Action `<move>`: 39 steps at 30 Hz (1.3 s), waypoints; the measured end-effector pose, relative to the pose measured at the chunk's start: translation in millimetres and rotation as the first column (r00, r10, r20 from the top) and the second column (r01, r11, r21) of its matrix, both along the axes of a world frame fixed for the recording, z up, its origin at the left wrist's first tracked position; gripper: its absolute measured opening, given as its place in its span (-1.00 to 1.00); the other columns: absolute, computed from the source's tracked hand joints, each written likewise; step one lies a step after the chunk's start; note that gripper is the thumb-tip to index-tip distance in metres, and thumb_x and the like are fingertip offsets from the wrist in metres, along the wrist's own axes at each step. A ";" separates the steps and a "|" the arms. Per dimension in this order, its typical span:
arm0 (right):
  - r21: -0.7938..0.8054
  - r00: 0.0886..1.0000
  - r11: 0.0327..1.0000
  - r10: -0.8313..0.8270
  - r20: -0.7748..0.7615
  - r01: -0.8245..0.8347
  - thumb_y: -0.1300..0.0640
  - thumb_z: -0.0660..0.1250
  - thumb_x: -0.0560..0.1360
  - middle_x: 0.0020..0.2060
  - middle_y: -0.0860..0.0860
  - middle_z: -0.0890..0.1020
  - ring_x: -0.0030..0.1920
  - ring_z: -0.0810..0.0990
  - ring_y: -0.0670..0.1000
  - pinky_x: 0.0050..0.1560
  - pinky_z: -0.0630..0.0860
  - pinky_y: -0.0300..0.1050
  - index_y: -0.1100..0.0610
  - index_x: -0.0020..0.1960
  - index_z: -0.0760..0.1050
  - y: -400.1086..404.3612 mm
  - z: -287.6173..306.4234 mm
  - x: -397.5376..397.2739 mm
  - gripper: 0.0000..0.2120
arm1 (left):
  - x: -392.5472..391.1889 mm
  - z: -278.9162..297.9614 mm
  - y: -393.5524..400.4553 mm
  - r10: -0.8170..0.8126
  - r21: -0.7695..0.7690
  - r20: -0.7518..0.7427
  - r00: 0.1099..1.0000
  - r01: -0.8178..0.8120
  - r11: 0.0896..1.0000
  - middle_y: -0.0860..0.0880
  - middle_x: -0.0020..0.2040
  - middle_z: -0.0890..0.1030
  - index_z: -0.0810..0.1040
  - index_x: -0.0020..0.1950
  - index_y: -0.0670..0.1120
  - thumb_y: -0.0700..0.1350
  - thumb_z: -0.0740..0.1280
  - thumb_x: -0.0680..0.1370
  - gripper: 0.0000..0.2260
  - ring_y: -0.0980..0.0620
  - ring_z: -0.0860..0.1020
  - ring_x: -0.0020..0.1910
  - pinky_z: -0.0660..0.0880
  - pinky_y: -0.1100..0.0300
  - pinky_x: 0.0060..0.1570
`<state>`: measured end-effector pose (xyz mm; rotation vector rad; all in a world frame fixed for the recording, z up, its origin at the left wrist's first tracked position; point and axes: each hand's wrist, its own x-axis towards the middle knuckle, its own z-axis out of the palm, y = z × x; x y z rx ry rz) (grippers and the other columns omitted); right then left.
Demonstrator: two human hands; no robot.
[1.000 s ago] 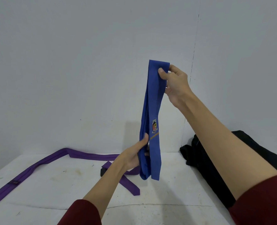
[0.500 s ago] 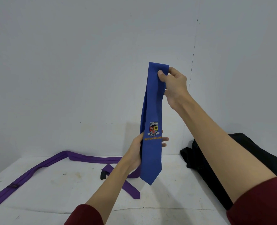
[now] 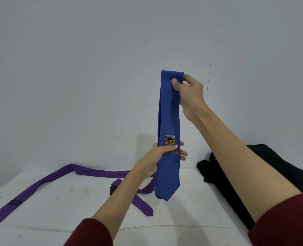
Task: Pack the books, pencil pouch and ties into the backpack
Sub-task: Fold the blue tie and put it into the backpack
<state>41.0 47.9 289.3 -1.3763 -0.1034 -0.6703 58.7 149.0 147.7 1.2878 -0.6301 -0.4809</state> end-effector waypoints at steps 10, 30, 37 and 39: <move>-0.194 0.995 0.977 -0.087 0.042 0.094 0.28 0.30 0.52 -0.25 -0.07 0.62 -0.20 0.56 -0.08 -0.10 0.51 -0.20 0.00 -0.15 0.51 -3.7 -4.2 -8.0 -0.81 | -8.7 11.6 8.6 0.050 0.119 0.088 0.995 -0.060 0.991 -0.06 0.14 0.64 0.51 0.24 -0.08 -0.05 0.29 0.56 -0.73 -0.07 0.60 0.14 0.51 0.02 0.19; -0.117 0.985 0.986 -0.135 -0.111 0.122 0.10 0.27 0.57 -0.22 0.05 0.54 -0.19 0.51 0.03 -0.17 0.48 -0.12 0.19 -0.04 0.51 -19.0 -31.2 11.6 -0.84 | -20.7 23.2 7.2 0.127 0.020 0.142 0.982 -0.131 0.991 0.02 -0.21 0.69 0.55 0.00 -0.09 -0.19 0.23 0.59 -0.89 0.08 0.66 -0.22 0.60 0.20 -0.09; -0.110 0.726 0.869 0.326 -0.606 -0.482 -0.35 0.11 0.49 -0.32 0.07 0.63 -0.21 0.62 0.06 -0.15 0.59 -0.09 0.17 -0.20 0.56 -33.2 -88.4 -6.6 -0.40 | -7.4 24.6 15.1 0.209 0.083 0.115 0.971 -0.219 0.972 0.01 -0.24 0.68 0.56 -0.04 -0.10 -0.22 0.23 0.59 -0.87 0.07 0.64 -0.26 0.58 0.15 -0.12; -0.154 0.763 0.864 0.323 -0.560 -0.479 -0.12 0.27 0.52 -0.23 0.08 0.64 -0.15 0.60 0.06 -0.09 0.56 -0.08 0.21 -0.05 0.60 -33.2 -95.9 -3.6 -0.62 | -4.0 21.8 17.6 0.217 0.114 0.110 0.970 -0.229 0.967 -0.07 -0.15 0.68 0.56 0.01 -0.12 -0.21 0.24 0.59 -0.89 -0.03 0.64 -0.17 0.57 0.04 -0.01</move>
